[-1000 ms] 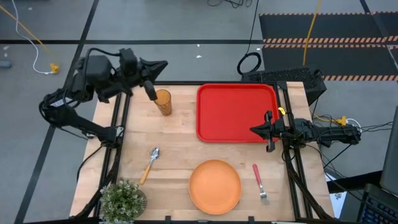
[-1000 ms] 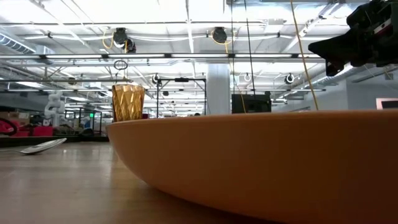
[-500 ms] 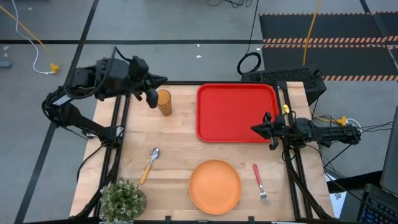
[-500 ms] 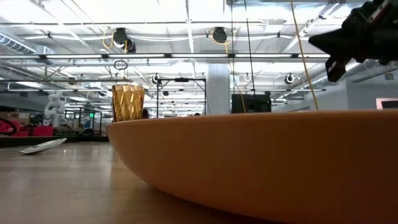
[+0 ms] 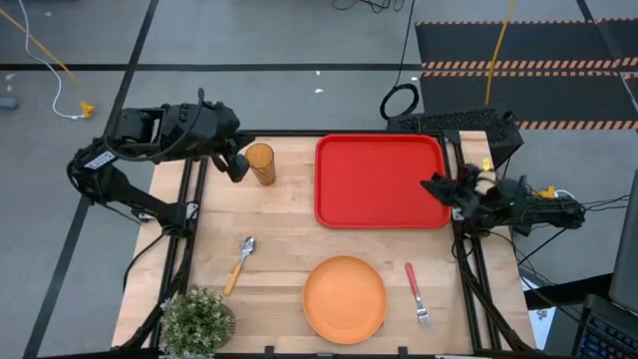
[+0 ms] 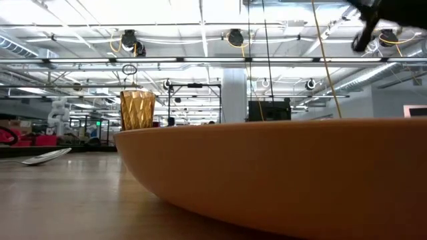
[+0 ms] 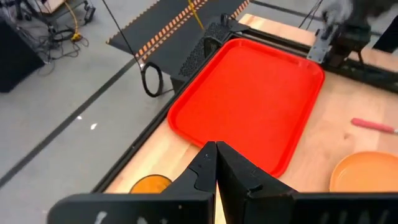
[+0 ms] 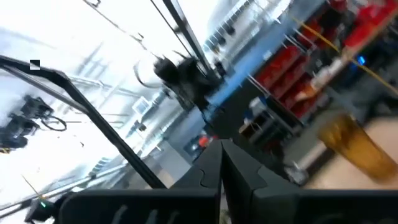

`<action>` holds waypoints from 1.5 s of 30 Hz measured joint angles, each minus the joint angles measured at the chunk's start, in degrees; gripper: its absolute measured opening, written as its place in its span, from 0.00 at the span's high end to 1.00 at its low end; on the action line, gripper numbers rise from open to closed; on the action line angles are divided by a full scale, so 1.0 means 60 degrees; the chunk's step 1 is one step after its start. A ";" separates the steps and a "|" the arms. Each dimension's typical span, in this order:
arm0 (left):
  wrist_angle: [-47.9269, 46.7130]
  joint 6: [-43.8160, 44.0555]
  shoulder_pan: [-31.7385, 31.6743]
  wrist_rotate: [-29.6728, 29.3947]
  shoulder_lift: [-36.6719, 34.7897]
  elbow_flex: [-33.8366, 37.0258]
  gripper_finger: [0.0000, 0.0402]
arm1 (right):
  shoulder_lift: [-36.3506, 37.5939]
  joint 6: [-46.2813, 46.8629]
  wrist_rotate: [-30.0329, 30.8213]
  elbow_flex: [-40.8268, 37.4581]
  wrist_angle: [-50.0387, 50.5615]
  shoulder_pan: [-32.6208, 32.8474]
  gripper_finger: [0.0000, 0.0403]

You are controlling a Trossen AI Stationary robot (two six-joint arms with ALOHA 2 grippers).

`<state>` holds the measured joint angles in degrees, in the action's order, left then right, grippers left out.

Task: Pick and place plate/cup/fork/spoon on tray
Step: Put the brown cup on the red tray

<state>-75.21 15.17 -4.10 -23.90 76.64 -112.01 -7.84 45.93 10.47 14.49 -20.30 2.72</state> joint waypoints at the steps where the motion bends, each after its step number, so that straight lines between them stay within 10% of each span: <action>1: -0.0018 -0.0039 0.0000 0.0000 0.0000 0.0000 0.98 | -0.0294 -0.0103 0.0004 0.0434 0.0209 0.0004 1.00; 22: -0.2470 0.1119 -0.2263 0.3313 0.2820 0.0040 0.98 | -0.6764 -0.1530 -0.0034 1.0045 0.7391 -0.0152 1.00; 31: -0.2463 0.1826 -0.3183 0.4811 0.4056 0.0186 0.81 | -0.7336 -0.1462 -0.0542 1.0745 0.7617 -0.0189 1.00; 45: -0.2417 0.1110 -0.4036 0.3432 0.4022 0.2338 0.57 | -0.7400 -0.1589 -0.0538 1.0741 0.8240 -0.0189 1.00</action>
<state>-89.71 21.83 -28.32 -3.31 100.77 -97.98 -52.24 36.40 7.25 78.94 29.14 1.58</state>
